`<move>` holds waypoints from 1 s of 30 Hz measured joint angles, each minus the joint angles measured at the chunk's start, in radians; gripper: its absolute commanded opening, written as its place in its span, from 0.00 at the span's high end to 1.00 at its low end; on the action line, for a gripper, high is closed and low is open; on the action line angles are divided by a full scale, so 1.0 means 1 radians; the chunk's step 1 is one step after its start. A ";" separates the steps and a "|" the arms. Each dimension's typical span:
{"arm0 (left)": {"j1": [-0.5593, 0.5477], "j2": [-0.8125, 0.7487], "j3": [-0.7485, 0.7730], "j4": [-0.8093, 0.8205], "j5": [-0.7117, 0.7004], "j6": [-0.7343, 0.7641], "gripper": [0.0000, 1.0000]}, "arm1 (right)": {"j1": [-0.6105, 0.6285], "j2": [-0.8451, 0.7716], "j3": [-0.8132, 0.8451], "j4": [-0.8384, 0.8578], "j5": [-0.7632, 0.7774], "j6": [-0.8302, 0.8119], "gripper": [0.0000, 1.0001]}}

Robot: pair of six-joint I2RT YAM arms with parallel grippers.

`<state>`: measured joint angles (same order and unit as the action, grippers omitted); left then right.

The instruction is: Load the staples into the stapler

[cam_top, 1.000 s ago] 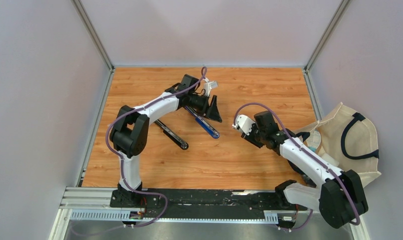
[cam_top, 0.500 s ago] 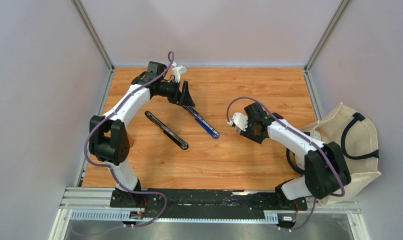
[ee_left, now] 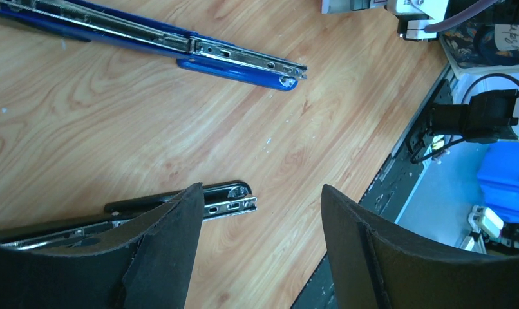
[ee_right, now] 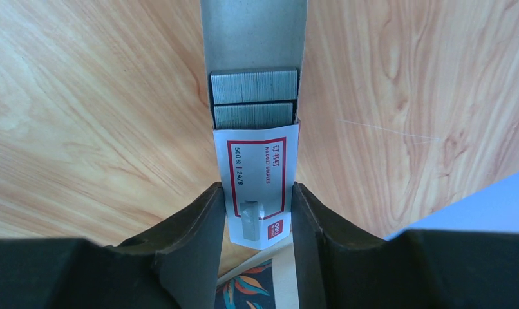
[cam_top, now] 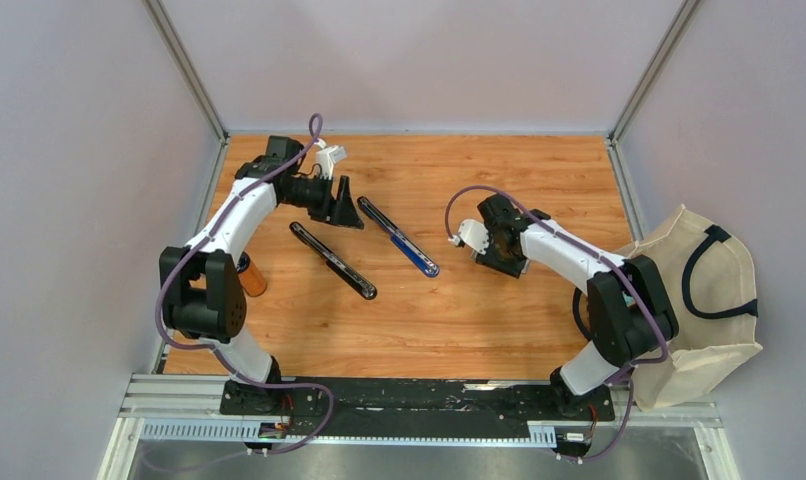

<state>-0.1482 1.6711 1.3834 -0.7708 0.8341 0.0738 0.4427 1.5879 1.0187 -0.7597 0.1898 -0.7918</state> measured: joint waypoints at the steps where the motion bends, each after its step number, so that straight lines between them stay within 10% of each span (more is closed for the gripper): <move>1: 0.011 -0.009 -0.011 -0.005 0.003 0.004 0.25 | 0.000 0.000 0.011 -0.005 -0.004 -0.005 0.57; 19: 0.057 -0.093 -0.063 -0.024 0.051 0.022 0.25 | -0.023 0.014 0.110 -0.113 -0.130 -0.037 0.56; 30: 0.065 -0.117 -0.074 -0.053 0.058 0.048 0.25 | -0.049 0.124 0.095 -0.032 -0.137 -0.096 0.39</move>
<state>-0.0834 1.5543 1.3094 -0.8238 0.8921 0.1223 0.3939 1.7119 1.1133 -0.7918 0.0528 -0.8875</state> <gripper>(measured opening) 0.747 0.536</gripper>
